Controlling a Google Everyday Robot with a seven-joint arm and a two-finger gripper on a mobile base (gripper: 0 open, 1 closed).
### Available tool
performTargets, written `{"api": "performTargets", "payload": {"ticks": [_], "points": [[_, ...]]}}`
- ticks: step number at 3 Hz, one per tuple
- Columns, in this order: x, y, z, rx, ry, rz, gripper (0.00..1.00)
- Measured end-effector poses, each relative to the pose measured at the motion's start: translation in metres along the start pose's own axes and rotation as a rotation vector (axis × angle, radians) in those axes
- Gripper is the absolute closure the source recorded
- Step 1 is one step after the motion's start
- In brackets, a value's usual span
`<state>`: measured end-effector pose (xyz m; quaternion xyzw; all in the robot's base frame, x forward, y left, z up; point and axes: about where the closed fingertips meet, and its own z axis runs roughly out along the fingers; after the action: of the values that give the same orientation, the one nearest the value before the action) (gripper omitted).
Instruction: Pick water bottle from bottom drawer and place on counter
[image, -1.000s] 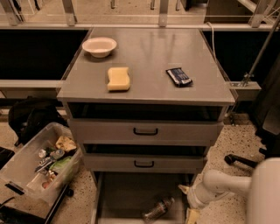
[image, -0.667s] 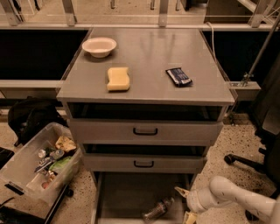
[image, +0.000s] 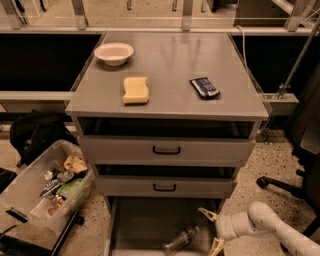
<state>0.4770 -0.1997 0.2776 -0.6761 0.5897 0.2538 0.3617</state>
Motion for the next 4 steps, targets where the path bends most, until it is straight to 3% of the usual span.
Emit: {"api": "performTargets", "payload": {"ticks": [2,4], "points": [[-0.003,0.002,0.012,0.014,0.008,0.027,0.00],[0.023,-0.006,0.084,-0.009,-0.025,-0.070,0.00]]}}
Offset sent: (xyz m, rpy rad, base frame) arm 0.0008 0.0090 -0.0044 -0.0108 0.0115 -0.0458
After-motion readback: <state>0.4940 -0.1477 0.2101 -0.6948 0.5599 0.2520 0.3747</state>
